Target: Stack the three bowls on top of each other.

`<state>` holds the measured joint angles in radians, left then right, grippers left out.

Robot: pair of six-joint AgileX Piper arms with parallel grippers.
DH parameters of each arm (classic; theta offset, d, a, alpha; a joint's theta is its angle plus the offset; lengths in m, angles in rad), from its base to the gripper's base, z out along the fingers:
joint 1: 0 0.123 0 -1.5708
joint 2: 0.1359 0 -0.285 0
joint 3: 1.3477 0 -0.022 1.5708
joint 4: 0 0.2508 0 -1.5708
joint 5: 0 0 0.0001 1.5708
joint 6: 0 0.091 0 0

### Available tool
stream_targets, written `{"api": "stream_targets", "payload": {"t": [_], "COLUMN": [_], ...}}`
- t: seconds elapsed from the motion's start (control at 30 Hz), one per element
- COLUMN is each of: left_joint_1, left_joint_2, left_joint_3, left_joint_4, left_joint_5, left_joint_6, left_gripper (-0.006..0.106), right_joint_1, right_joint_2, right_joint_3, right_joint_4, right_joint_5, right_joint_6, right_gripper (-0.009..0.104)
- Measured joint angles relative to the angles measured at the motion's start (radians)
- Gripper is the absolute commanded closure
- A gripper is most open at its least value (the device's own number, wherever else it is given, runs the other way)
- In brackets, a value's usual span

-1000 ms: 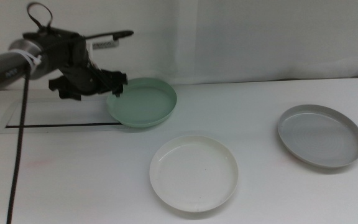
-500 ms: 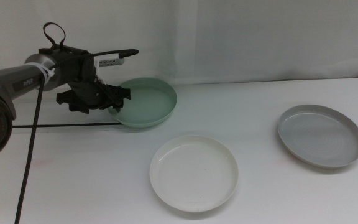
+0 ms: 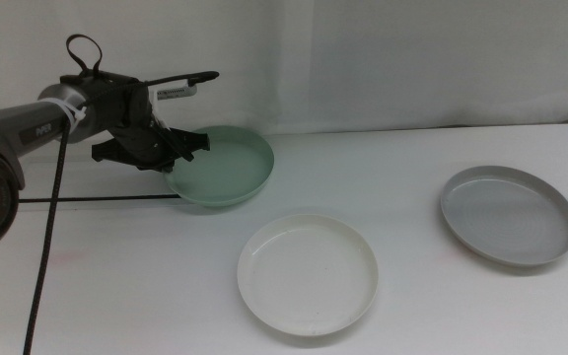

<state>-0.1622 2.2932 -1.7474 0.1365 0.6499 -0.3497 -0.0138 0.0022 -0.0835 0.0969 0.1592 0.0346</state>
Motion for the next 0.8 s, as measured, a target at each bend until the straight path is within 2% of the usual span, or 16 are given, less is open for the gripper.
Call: {"api": "stream_targets", "payload": {"t": [0.3, 0.73, 0.8], "left_joint_1": [0.000, 0.000, 0.000], "left_joint_2": [-0.060, -0.295, -0.335], "left_joint_3": [0.000, 0.000, 0.000], "left_joint_4": [-0.002, 0.006, -0.013], "left_joint_5": [0.023, 0.164, 0.201], "left_joint_6": [0.004, 0.061, 0.089], "left_gripper": [0.103, 0.103, 0.103], "right_joint_1": [0.000, 0.000, 0.000], "right_joint_2": [0.000, 0.000, 0.000], "right_joint_3": [0.000, 0.000, 0.000], "right_joint_4": [0.000, 0.000, 0.000], "right_joint_5": [0.000, 0.000, 0.000], "right_joint_6": [0.000, -0.004, -0.004], "right_gripper": [-0.007, -0.007, -0.007]}}
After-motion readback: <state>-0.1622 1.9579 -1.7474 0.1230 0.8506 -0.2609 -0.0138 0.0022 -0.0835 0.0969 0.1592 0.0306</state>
